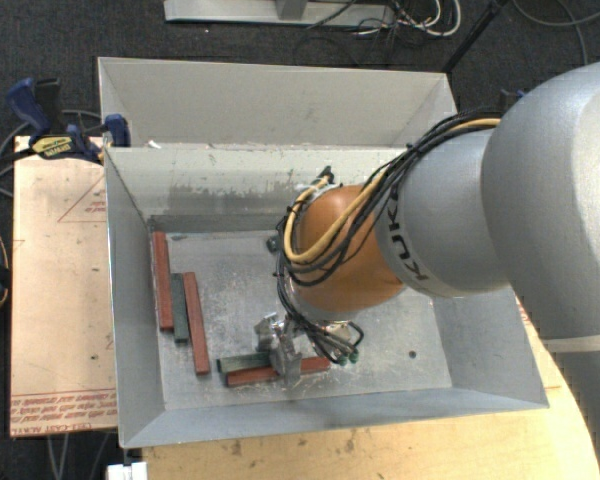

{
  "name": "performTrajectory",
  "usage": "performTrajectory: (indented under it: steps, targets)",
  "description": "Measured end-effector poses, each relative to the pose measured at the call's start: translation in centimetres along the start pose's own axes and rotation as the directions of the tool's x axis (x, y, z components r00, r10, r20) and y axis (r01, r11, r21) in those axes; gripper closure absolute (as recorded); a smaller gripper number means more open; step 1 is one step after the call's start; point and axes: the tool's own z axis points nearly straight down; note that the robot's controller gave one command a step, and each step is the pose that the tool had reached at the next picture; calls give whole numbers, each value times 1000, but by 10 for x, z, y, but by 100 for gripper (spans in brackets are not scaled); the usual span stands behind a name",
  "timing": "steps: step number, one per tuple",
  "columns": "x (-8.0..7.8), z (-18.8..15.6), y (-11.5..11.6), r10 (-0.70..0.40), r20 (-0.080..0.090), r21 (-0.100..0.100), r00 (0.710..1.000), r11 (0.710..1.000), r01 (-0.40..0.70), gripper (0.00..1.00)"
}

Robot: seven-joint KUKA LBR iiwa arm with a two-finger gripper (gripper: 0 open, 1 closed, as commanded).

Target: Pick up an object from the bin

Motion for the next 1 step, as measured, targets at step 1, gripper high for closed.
performTrajectory:
  steps: [1]
  targets:
    - [0, -214, 5, -12, 8, 2, 1000, 1000, 12, 100]
